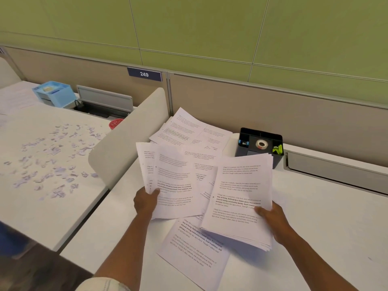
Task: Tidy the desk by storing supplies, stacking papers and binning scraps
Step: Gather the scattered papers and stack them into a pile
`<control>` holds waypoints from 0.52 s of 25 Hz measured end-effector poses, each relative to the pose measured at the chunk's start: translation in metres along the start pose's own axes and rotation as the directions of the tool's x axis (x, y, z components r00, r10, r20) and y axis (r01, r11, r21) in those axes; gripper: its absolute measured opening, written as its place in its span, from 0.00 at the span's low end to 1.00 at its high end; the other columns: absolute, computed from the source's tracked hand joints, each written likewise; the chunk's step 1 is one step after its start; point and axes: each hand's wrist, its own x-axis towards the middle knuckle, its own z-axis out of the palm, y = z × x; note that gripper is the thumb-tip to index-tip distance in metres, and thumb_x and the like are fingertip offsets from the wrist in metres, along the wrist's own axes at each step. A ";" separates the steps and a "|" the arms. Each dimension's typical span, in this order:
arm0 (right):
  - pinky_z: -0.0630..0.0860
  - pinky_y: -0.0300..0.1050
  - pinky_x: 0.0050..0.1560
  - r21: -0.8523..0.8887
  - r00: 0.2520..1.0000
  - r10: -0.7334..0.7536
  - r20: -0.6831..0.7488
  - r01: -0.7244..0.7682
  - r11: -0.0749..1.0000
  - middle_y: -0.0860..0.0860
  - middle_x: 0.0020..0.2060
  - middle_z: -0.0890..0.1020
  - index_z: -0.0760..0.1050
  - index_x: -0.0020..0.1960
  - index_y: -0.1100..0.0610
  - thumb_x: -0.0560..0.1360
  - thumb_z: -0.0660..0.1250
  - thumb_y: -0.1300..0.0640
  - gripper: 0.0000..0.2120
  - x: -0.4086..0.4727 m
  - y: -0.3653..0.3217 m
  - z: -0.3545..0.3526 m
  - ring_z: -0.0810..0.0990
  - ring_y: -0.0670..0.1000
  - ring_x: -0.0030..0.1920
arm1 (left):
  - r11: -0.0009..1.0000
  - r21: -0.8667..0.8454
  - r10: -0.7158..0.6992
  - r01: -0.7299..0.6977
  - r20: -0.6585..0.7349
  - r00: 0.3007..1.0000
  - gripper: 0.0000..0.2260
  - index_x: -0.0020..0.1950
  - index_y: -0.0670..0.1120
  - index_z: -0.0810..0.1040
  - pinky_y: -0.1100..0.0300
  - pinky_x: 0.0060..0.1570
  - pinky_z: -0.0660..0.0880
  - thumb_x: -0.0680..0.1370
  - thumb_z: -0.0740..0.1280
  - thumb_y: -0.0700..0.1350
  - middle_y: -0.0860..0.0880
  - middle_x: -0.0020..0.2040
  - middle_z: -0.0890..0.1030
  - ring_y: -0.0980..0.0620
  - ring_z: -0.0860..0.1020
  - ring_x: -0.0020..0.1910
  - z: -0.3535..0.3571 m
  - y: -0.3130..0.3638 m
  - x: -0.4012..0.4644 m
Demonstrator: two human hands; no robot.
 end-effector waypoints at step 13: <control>0.79 0.60 0.57 0.063 0.997 -0.001 -0.072 0.006 0.998 0.56 0.53 0.85 0.77 0.61 0.58 0.75 0.68 0.68 0.16 -0.016 0.001 -0.015 0.84 0.60 0.52 | 0.776 -0.630 0.401 0.040 0.541 0.740 0.22 0.65 0.44 0.79 0.54 0.53 0.81 0.75 0.74 0.53 0.45 0.60 0.84 0.45 0.83 0.59 -0.019 0.086 -0.042</control>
